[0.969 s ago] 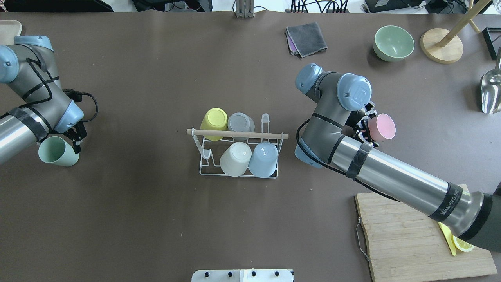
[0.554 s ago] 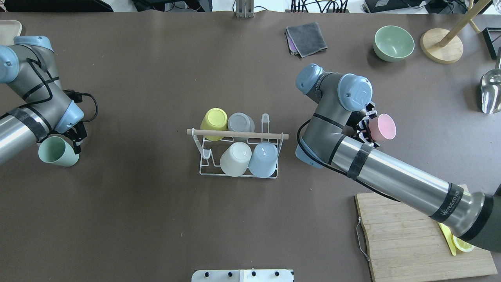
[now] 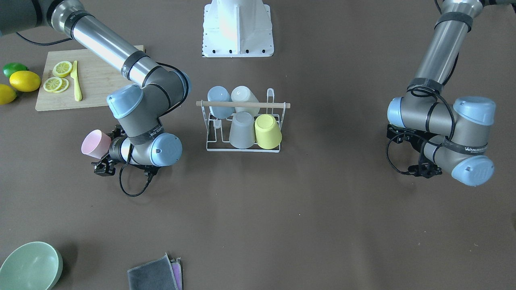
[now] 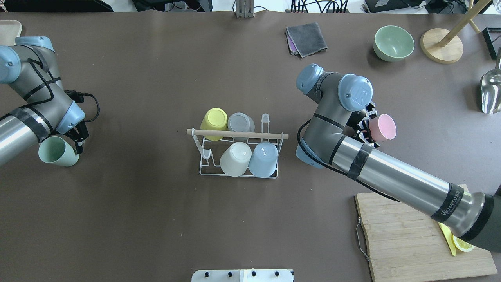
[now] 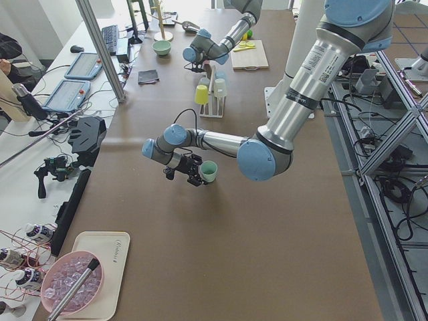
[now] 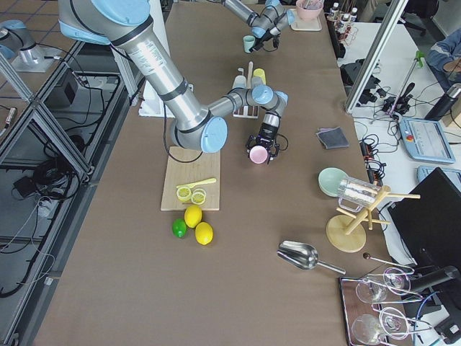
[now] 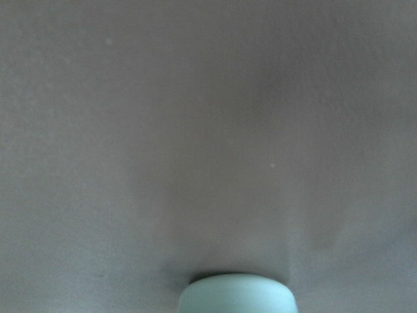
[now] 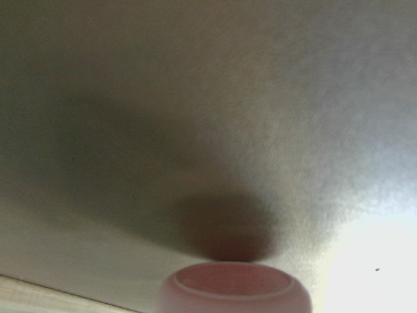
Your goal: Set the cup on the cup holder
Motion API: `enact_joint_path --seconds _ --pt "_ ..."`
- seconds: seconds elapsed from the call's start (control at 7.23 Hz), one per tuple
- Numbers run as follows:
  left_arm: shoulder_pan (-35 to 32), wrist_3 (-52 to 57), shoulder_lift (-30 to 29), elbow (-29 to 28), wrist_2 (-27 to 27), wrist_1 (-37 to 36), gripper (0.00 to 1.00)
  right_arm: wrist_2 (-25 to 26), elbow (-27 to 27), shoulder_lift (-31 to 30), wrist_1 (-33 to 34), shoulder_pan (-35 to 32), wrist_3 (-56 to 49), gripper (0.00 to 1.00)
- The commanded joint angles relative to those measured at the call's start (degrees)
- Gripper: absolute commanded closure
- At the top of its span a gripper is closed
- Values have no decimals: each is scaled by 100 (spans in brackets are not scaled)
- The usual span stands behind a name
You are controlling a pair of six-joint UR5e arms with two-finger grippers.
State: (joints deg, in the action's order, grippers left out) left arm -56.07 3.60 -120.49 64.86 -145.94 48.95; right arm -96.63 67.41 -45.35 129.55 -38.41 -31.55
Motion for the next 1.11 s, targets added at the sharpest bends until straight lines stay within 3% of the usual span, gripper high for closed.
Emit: enact_joint_path --seconds 0.0,0.28,0.42,0.69,0.83,0.97 --pt "17 0 -9 0 -13 -61 3 3 1 0 0 0 0 7" --pt "34 -9 -9 -9 -110 -61 3 12 27 -9 0 0 52 25" --pt "52 0 -1 0 -110 -61 14 12 27 0 0 26 88 39" --pt "61 0 26 61 -75 -139 58 12 62 8 9 44 132 60" --pt "61 270 8 131 -58 -462 83 21 62 9 9 44 132 61" --pt "61 751 -9 306 -40 -1048 100 38 62 9 9 53 132 61"
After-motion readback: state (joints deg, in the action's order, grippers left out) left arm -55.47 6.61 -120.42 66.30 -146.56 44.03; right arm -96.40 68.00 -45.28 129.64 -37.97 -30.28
